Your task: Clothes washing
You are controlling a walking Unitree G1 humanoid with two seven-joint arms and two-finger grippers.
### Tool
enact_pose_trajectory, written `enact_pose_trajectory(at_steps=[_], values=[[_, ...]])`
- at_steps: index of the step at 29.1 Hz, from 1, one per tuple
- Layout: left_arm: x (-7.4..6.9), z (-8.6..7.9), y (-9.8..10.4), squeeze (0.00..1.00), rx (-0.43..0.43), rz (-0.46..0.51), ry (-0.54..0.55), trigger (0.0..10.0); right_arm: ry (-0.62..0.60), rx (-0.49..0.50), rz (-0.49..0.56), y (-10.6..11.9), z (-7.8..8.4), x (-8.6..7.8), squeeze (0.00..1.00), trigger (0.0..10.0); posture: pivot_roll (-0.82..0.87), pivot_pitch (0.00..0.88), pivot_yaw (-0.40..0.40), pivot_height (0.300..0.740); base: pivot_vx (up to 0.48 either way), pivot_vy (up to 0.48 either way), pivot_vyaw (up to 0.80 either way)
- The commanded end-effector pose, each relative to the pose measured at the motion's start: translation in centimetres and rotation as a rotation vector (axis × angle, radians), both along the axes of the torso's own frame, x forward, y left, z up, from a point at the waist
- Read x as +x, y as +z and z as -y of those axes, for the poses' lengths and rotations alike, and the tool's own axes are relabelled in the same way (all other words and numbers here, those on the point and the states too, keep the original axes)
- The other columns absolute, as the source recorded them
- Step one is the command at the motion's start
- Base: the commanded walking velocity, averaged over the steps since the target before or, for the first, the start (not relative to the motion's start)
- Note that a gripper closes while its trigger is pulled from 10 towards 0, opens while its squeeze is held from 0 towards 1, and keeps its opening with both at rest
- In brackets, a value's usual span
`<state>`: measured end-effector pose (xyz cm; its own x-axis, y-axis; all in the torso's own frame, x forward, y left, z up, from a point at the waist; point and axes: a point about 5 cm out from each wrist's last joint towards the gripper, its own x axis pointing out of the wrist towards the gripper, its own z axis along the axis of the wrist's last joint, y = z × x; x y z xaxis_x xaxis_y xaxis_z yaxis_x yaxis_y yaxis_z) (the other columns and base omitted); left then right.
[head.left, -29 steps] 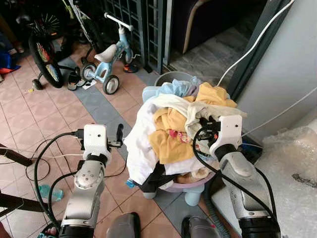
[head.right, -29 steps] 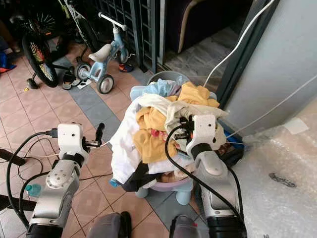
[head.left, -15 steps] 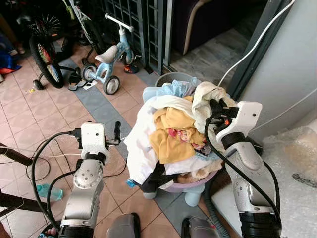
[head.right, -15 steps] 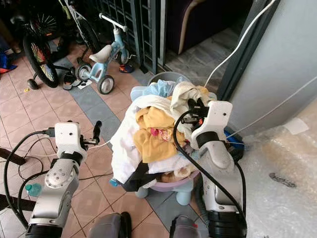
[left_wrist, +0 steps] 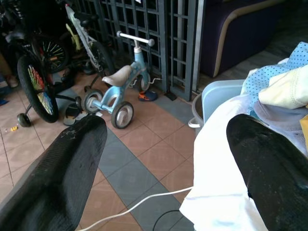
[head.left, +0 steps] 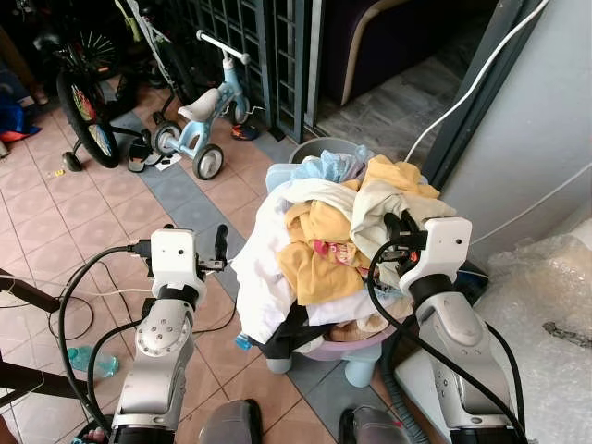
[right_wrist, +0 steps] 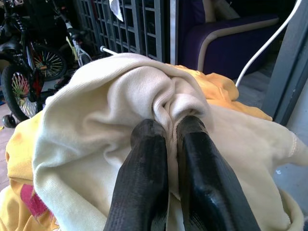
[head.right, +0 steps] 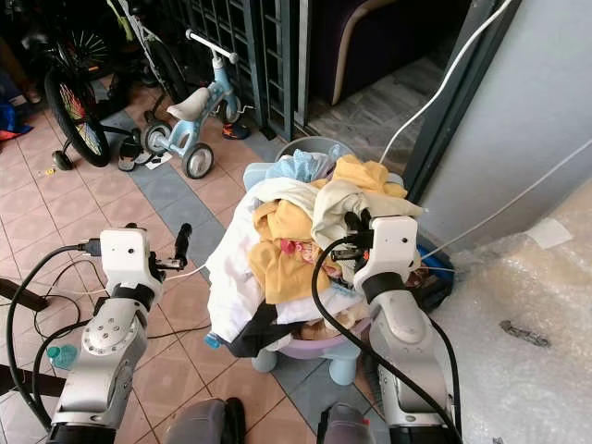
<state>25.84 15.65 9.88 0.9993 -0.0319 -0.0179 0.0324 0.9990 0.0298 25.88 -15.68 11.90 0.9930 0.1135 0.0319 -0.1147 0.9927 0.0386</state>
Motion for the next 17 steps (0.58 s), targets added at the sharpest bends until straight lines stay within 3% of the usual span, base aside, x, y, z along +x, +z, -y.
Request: enact_pose_trajectory(at_steps=[1, 9, 17], values=[[-0.42, -0.22, 0.15, 0.00, -0.004, 0.010, -0.015, 10.0, -0.014, 0.005, 0.013, 0.32, 0.48, -0.41, 0.00, 10.0, -0.02, 0.082, 0.046, 0.740, 0.000, 0.000, 0.00], [-0.41, -0.02, -0.51, 0.00, -0.036, -0.021, -0.044, 10.0, -0.072, 0.001, -0.003, -0.34, 1.26, -0.54, 0.00, 10.0, -0.02, 0.077, 0.049, 0.740, 0.000, 0.000, 0.00], [-0.32, 0.05, -0.53, 0.00, -0.033, -0.023, -0.061, 10.0, -0.069, 0.005, -0.005, -0.33, 0.83, -0.36, 0.00, 10.0, -0.02, 0.075, 0.049, 0.740, 0.000, 0.000, 0.00]])
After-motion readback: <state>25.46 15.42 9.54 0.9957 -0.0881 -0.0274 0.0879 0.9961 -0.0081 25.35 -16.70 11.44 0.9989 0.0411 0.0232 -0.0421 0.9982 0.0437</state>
